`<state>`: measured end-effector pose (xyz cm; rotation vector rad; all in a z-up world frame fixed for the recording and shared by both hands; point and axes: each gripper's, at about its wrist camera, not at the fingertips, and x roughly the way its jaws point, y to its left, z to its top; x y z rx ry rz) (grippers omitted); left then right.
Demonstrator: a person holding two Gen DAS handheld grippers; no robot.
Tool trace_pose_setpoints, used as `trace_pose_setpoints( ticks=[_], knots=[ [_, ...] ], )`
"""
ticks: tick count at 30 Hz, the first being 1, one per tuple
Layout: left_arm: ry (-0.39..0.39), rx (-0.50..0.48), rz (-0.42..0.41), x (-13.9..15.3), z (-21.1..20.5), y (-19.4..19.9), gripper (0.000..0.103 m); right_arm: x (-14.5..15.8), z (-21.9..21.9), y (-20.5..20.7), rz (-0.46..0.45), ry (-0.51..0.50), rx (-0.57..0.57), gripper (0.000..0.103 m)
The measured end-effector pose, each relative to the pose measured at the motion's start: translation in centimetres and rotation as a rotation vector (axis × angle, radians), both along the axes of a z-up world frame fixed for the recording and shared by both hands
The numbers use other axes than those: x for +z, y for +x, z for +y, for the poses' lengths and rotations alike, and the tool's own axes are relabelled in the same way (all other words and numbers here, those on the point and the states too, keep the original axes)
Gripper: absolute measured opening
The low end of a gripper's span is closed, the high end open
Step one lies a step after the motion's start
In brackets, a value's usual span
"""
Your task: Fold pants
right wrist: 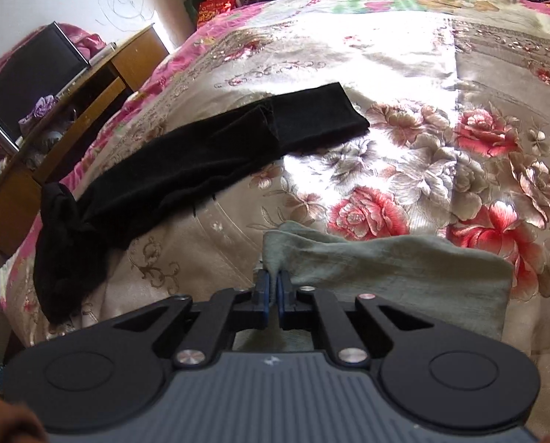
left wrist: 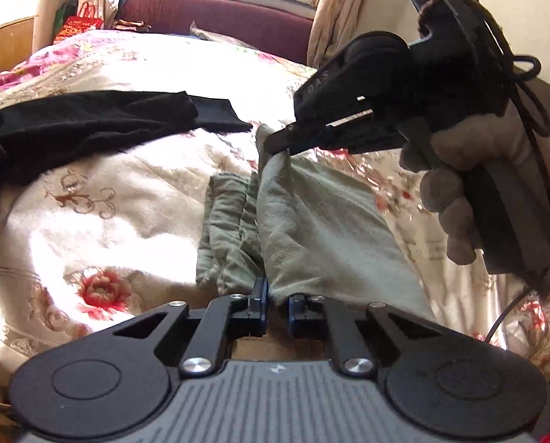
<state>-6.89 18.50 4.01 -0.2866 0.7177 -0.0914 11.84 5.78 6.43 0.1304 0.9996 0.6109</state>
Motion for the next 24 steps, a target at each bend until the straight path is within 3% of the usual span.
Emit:
trace_pose_setpoints(
  ticks=[4,9,13,20,22,24],
  knots=[
    [0.006,0.035,-0.021,0.5,1.3,0.2,0.025,1.3,0.6,0.6,-0.020,0.072,-0.014,0.005],
    [-0.039,0.069,0.047,-1.4,2.7,0.5,0.025,-1.9,3.7,1.5,0.023,0.033,0.003,0.005],
    [-0.079,0.094,0.052,-1.3,4.1,0.7,0.026,-2.8,5.0,2.0,0.060,0.106,-0.018,0.004],
    [-0.091,0.123,0.048,-1.6,5.4,1.3,0.025,-2.6,5.4,2.0,-0.025,-0.030,0.018,0.010],
    [-0.086,0.119,0.054,-1.9,5.2,1.2,0.025,-2.3,4.8,2.2,-0.038,-0.050,-0.007,0.019],
    [-0.081,0.118,0.057,-2.1,5.0,1.2,0.026,-2.1,4.7,2.2,-0.043,-0.079,-0.015,0.047]
  ],
)
